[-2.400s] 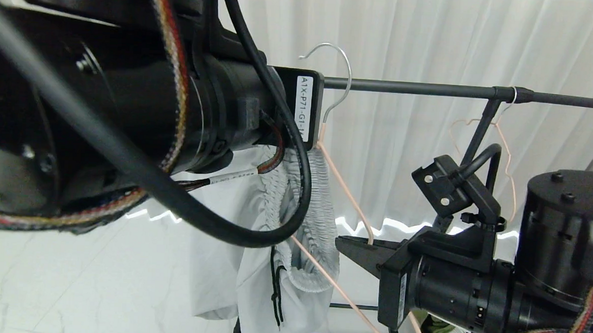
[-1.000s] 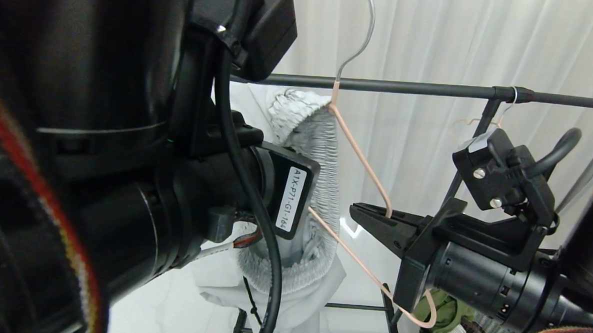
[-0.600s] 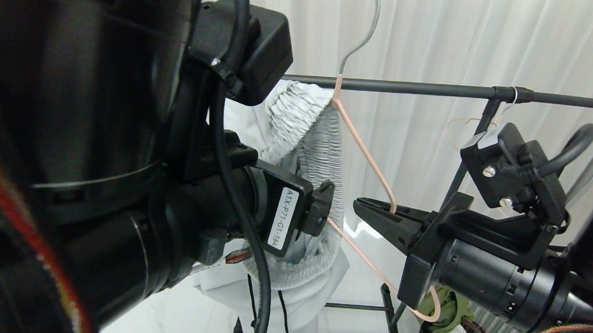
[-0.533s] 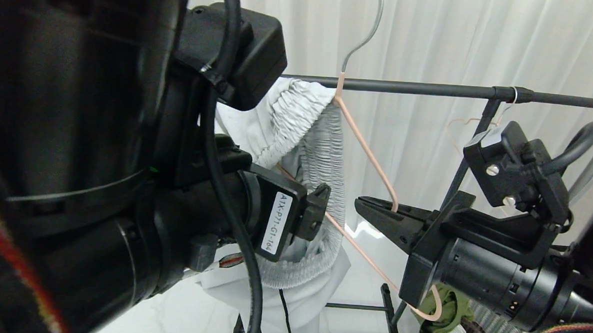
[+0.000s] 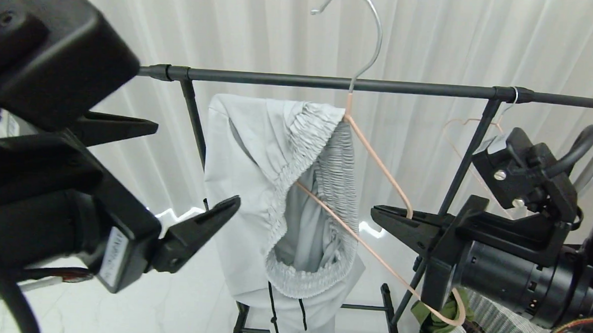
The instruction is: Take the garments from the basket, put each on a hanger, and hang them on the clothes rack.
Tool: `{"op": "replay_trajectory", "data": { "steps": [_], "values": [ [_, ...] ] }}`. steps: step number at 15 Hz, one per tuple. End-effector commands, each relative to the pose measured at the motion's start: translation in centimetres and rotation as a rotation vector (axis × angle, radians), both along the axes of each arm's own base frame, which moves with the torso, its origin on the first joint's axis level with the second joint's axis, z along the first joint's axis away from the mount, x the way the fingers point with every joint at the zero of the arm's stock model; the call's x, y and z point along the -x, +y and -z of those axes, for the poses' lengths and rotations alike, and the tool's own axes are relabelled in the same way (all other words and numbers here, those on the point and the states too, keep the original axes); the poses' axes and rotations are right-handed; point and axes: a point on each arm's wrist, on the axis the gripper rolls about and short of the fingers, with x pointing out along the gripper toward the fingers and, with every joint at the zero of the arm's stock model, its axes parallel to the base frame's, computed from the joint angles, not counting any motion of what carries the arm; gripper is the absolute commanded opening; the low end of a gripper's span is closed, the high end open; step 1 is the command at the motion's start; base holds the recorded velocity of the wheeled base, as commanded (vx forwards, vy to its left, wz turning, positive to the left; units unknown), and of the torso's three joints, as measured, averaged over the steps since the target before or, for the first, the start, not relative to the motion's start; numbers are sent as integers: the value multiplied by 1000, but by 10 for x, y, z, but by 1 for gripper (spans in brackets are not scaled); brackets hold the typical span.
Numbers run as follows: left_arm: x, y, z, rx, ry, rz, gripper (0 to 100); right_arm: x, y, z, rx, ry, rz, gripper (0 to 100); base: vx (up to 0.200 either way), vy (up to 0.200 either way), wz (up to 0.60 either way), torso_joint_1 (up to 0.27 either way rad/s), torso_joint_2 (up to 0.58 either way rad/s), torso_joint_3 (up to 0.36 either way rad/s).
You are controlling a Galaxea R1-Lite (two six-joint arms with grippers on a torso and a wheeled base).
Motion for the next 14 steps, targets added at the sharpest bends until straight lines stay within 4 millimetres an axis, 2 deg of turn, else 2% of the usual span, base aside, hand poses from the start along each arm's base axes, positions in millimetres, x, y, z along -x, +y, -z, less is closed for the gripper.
{"op": "replay_trajectory", "data": {
  "steps": [1,5,10,14],
  "values": [
    [5,34,-13,8,-70,-1,100,5,-16,-10,-18,-8,-10,0,0,0,0,0,0,0],
    [-15,38,-20,-117,-194,161,100,12,-29,-17,15,17,-42,0,0,0,0,0,0,0],
    [-31,18,-6,-203,-181,365,100,14,-30,-25,37,31,-101,0,0,0,0,0,0,0],
    [-49,1,-5,-219,-238,367,100,16,-30,-30,85,37,-140,0,0,0,0,0,0,0]
  ]
}}
